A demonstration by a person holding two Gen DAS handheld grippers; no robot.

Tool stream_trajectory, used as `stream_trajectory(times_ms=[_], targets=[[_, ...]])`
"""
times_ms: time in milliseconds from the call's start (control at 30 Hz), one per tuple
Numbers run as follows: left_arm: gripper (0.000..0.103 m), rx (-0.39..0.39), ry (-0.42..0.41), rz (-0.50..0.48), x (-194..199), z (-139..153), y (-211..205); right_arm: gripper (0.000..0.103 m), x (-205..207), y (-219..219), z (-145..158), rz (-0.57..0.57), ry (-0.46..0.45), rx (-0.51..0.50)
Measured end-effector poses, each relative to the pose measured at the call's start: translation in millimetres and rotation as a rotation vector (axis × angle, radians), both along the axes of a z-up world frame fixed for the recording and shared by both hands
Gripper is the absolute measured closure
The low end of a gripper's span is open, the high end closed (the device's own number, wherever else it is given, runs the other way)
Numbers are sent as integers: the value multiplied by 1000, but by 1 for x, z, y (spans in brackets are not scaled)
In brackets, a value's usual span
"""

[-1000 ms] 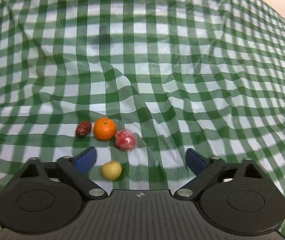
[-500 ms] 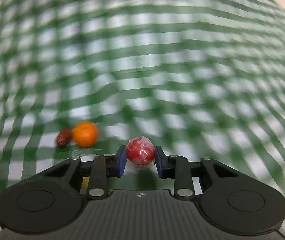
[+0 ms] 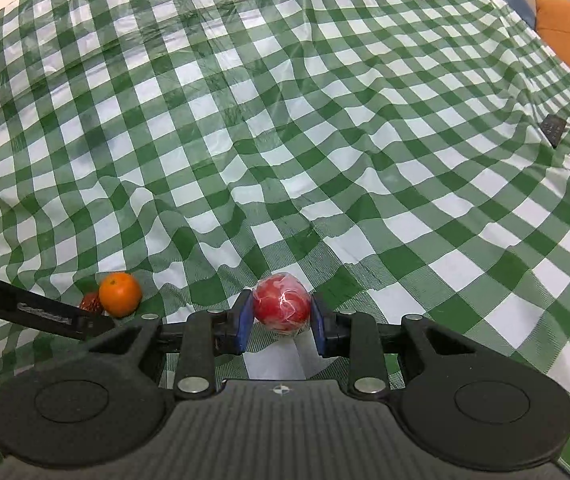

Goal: Organize fruits
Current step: 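Grasp a red netted fruit with the right gripper while the left gripper grasps a dark date, then carry the date and red netted fruit toward the blue plate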

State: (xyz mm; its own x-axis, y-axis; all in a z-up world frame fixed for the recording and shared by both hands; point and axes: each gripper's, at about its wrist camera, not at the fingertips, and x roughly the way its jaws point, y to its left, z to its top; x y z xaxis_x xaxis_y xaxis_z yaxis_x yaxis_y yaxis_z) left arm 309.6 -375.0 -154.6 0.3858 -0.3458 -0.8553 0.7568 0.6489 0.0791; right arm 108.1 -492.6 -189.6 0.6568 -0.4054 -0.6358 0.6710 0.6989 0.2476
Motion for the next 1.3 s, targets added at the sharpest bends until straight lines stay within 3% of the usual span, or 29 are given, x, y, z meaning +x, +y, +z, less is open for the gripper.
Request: stream_trajectory(times_ms=[33, 233, 400, 500, 633, 833, 1000, 1300], targets=[[83, -17, 6, -9, 0, 2, 0, 72, 0, -1, -1, 2, -1, 7], [82, -19, -66, -19, -22, 18, 18, 72, -1, 4, 1, 12, -23, 14], [82, -46, -58, 108, -67, 62, 79, 72, -6, 12, 13, 10, -23, -42], [82, -41, -64, 175, -104, 92, 126, 72, -12, 21, 35, 10, -22, -29], [82, -13, -62, 255, -153, 120, 184, 72, -38, 62, 85, 160, -63, -87], [81, 1, -49, 345, -218, 144, 255, 72, -97, 141, 141, 402, -66, -45], [82, -23, -44, 411, -267, 159, 304, 72, -130, 204, 166, 561, -40, 52], [82, -91, -59, 502, -327, 171, 371, 72, -166, 298, 199, 785, -25, -7]])
